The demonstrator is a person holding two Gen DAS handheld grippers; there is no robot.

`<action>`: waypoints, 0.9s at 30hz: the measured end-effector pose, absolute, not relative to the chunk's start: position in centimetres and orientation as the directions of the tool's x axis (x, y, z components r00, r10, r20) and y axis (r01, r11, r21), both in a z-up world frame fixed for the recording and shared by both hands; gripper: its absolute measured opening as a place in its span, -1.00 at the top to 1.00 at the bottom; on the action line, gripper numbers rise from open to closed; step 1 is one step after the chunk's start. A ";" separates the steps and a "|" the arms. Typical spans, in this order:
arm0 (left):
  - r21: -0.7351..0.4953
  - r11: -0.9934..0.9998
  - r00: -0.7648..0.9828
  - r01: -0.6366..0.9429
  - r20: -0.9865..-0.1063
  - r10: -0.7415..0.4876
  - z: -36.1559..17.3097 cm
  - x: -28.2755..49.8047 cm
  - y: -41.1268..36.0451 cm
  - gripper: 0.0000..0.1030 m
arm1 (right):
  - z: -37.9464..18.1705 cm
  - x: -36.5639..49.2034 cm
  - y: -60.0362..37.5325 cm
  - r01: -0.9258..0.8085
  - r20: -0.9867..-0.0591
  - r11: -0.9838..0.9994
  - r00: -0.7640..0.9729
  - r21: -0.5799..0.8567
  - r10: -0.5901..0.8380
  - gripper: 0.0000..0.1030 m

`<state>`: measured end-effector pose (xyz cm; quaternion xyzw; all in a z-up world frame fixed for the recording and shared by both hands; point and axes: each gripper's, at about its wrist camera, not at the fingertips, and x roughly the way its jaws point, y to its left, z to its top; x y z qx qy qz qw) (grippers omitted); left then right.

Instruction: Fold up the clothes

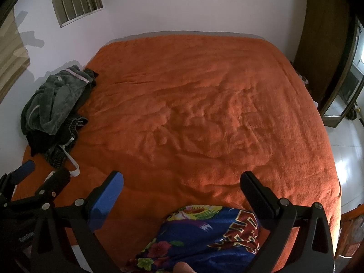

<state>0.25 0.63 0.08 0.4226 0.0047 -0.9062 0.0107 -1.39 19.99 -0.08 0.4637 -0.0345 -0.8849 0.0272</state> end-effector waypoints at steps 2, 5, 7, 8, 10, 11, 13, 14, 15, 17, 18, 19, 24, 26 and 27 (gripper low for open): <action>-0.005 -1.000 -0.640 0.020 -0.769 -0.009 0.0 0.2 0.6 -0.99 | -0.1 -1.4 20.0 0.017 -0.819 -0.996 -0.568 0.086 -0.081 -0.99; -0.023 -1.000 -0.632 0.011 -0.775 0.011 -0.1 0.1 0.4 -0.99 | 0.0 -1.5 19.9 0.018 -0.819 -0.996 -0.568 0.086 -0.081 -0.99; -0.022 -1.000 -0.634 0.010 -0.774 0.011 -0.2 0.2 0.4 -0.99 | 0.0 -1.5 19.9 0.018 -0.819 -0.996 -0.568 0.086 -0.081 -0.99; -0.020 -1.000 -0.635 0.010 -0.773 0.009 -0.2 0.2 0.5 -0.99 | 0.0 -1.5 19.9 0.018 -0.819 -0.996 -0.568 0.086 -0.081 -0.99; -0.019 -1.000 -0.638 0.008 -0.770 0.010 -0.2 0.3 0.6 -0.99 | 0.0 -1.5 19.9 0.019 -0.819 -0.996 -0.568 0.087 -0.082 -0.99; -0.019 -1.000 -0.639 0.008 -0.770 0.010 -0.2 0.4 0.6 -0.99 | 0.0 -1.5 19.9 0.020 -0.818 -0.996 -0.568 0.088 -0.084 -0.99; -0.018 -1.000 -0.640 0.007 -0.769 0.009 -0.3 0.4 0.7 -0.99 | 0.0 -1.5 20.0 0.021 -0.818 -0.996 -0.569 0.091 -0.087 -0.99; -0.017 -1.000 -0.640 0.007 -0.768 0.008 -0.3 0.4 0.7 -0.99 | 0.0 -1.5 20.0 0.022 -0.817 -0.996 -0.570 0.092 -0.088 -0.99; -0.014 -1.000 -0.641 0.007 -0.767 0.006 -0.3 0.4 0.7 -0.99 | 0.0 -1.4 20.1 0.024 -0.816 -0.995 -0.571 0.092 -0.089 -0.99; -0.013 -1.000 -0.643 0.008 -0.766 0.005 -0.3 0.5 0.7 -0.99 | 0.0 -1.4 20.0 0.025 -0.815 -0.995 -0.573 0.093 -0.091 -0.99; -0.013 -1.000 -0.643 0.007 -0.766 0.005 -0.3 0.5 0.7 -0.99 | 0.1 -1.4 20.0 0.025 -0.815 -0.995 -0.573 0.094 -0.091 -0.99; -0.014 -1.000 -0.644 0.006 -0.765 0.007 -0.2 0.5 0.7 -0.99 | 0.1 -1.4 20.0 0.025 -0.815 -0.995 -0.573 0.094 -0.092 -0.99; -0.015 -1.000 -0.645 0.000 -0.764 0.011 -0.1 0.4 0.6 -0.99 | 0.2 -1.4 20.0 0.029 -0.814 -0.995 -0.574 0.093 -0.093 -0.99; -0.023 -1.000 -0.644 -0.002 -0.765 0.019 -0.1 0.3 0.5 -0.99 | 0.2 -1.4 20.0 0.031 -0.813 -0.995 -0.574 0.093 -0.094 -0.99; -0.029 -1.000 -0.642 -0.002 -0.766 0.024 -0.1 0.3 0.4 -0.99 | 0.2 -1.4 20.0 0.033 -0.813 -0.995 -0.574 0.095 -0.097 -0.99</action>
